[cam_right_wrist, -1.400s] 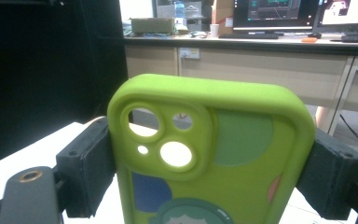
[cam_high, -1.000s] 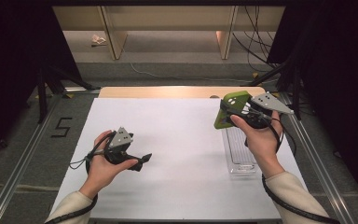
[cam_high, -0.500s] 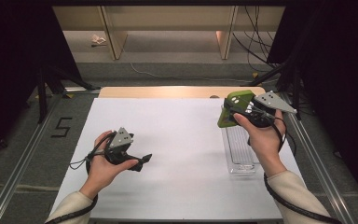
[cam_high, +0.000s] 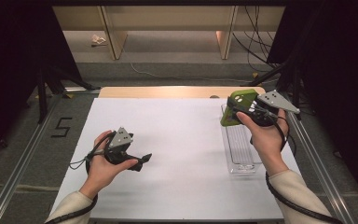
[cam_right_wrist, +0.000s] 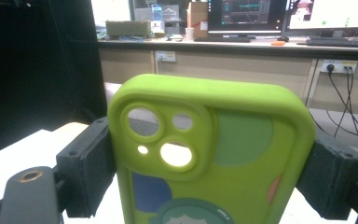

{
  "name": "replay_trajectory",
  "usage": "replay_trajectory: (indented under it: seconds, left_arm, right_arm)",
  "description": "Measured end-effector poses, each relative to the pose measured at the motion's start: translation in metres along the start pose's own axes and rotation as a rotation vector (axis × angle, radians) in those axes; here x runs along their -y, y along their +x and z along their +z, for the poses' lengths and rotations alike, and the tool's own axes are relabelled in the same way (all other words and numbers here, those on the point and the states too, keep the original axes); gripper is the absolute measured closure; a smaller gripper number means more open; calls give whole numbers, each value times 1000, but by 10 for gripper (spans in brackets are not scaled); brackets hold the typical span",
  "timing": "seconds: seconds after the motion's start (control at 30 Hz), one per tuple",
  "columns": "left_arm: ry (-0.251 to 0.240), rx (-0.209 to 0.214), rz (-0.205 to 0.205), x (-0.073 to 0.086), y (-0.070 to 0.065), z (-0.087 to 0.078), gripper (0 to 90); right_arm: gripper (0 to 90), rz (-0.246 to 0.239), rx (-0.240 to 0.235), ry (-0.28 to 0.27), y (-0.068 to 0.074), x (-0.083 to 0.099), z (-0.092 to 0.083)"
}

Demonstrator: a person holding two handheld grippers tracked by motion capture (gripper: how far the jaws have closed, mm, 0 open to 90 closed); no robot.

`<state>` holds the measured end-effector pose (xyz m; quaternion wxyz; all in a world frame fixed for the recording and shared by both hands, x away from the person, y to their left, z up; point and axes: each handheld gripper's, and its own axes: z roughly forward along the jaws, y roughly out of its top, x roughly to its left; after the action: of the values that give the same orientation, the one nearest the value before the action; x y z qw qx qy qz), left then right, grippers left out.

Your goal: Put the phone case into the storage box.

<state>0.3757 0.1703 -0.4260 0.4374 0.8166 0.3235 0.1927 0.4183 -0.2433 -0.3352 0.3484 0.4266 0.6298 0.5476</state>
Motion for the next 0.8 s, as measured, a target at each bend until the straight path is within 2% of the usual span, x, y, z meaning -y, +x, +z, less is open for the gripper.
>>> replay_trajectory:
  seconds: [0.8]
  left_arm:
    - [-3,0,-3,0,1,0,4]
  right_arm:
    - [172,4,39,6,-12,1,2]
